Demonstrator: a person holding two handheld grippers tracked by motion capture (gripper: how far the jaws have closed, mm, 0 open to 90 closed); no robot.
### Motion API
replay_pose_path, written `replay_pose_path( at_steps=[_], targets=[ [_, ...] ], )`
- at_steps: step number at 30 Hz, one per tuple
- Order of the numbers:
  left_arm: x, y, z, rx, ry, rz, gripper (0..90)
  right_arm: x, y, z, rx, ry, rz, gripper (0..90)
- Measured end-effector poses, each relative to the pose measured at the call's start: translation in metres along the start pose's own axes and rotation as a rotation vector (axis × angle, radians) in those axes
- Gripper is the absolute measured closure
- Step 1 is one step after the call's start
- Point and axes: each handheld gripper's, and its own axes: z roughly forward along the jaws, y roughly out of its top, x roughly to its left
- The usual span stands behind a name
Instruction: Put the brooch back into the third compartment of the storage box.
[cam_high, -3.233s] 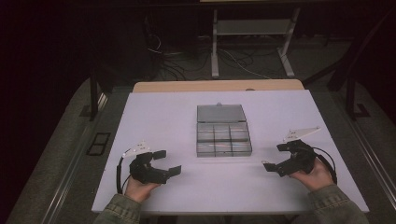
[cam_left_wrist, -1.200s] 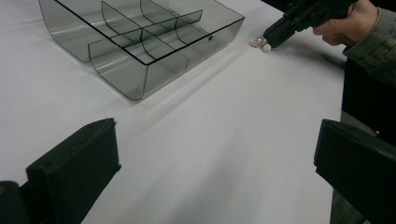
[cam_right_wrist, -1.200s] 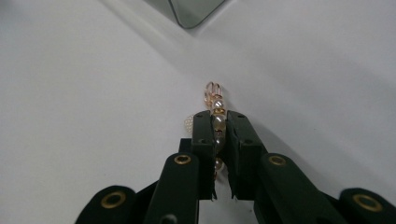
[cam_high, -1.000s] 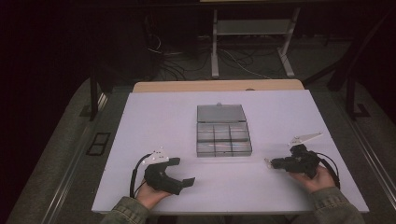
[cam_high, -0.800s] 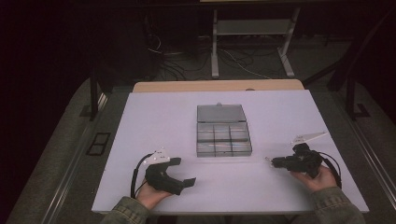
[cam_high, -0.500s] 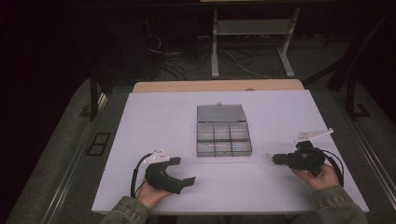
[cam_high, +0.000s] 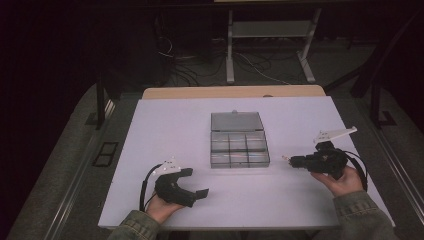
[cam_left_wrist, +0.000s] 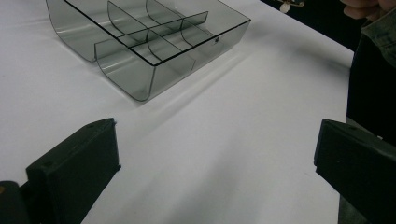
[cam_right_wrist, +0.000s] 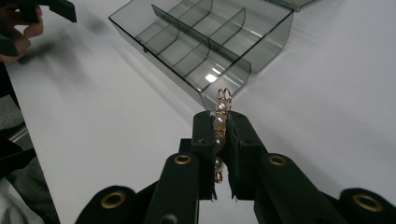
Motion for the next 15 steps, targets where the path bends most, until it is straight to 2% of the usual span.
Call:
replay_pose_path(
  at_steps=[15],
  targets=[
    [0.000,0.000,-0.001,-0.001,0.002,0.002,0.0,0.006,0.033,0.004,0.013,0.003,-0.048,81.8]
  ],
)
